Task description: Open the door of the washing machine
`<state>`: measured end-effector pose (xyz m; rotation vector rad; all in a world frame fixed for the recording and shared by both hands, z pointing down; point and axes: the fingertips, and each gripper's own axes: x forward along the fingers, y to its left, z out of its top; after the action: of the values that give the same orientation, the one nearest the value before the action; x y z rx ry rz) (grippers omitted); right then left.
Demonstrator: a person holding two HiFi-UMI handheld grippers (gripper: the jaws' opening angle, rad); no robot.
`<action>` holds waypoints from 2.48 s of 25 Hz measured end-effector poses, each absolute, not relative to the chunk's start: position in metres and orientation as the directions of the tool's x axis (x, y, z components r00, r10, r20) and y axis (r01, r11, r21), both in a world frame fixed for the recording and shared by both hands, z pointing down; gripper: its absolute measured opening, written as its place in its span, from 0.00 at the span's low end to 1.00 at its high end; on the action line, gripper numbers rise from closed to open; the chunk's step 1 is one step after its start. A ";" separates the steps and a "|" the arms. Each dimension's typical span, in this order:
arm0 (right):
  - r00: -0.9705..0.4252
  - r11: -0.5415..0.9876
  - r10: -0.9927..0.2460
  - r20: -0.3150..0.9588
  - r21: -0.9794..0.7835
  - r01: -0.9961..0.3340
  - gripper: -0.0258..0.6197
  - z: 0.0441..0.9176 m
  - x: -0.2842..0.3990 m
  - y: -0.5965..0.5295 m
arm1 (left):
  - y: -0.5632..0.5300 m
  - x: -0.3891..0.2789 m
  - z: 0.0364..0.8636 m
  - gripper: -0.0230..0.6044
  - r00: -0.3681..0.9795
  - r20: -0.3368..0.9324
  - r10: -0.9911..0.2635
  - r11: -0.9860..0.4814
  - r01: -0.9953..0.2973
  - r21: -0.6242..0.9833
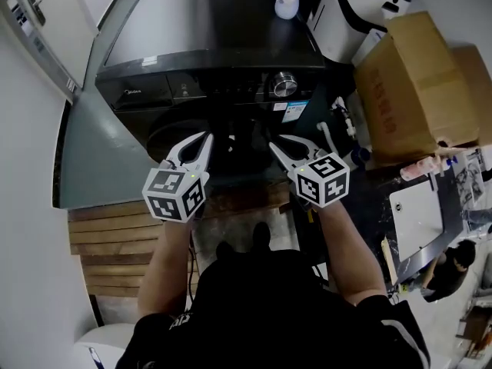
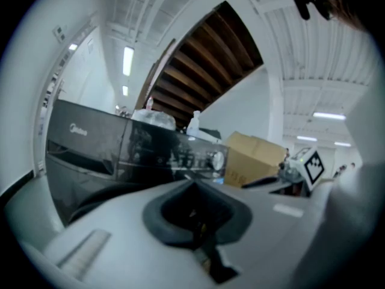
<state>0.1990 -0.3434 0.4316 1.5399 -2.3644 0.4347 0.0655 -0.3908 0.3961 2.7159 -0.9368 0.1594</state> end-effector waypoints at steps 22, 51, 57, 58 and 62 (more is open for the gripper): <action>-0.477 0.595 -0.636 0.607 -0.009 -0.804 0.35 0.512 0.227 -0.412 | -0.410 0.073 0.404 0.05 0.690 0.235 -0.684 -0.657 -0.724 0.212; -0.396 0.744 -0.537 0.745 0.197 -0.639 0.24 0.556 0.216 -0.436 | -0.428 0.063 0.438 0.05 0.637 0.318 -0.702 -0.589 -0.771 0.244; -0.437 0.738 -0.569 0.697 0.198 -0.645 0.25 0.554 0.214 -0.436 | -0.426 0.077 0.429 0.05 0.611 0.314 -0.727 -0.584 -0.790 0.184; -0.446 0.737 -0.572 0.688 0.194 -0.648 0.25 0.553 0.215 -0.437 | -0.425 0.080 0.430 0.05 0.609 0.317 -0.727 -0.584 -0.791 0.180; -0.480 0.737 -0.573 0.664 0.163 -0.655 0.24 0.553 0.216 -0.435 | -0.406 0.091 0.442 0.05 0.624 0.349 -0.700 -0.601 -0.778 0.185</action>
<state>0.2156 -0.4351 0.5532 0.9212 -2.2098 0.1452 0.0914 -0.4060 0.4419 2.5308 -1.1895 0.3450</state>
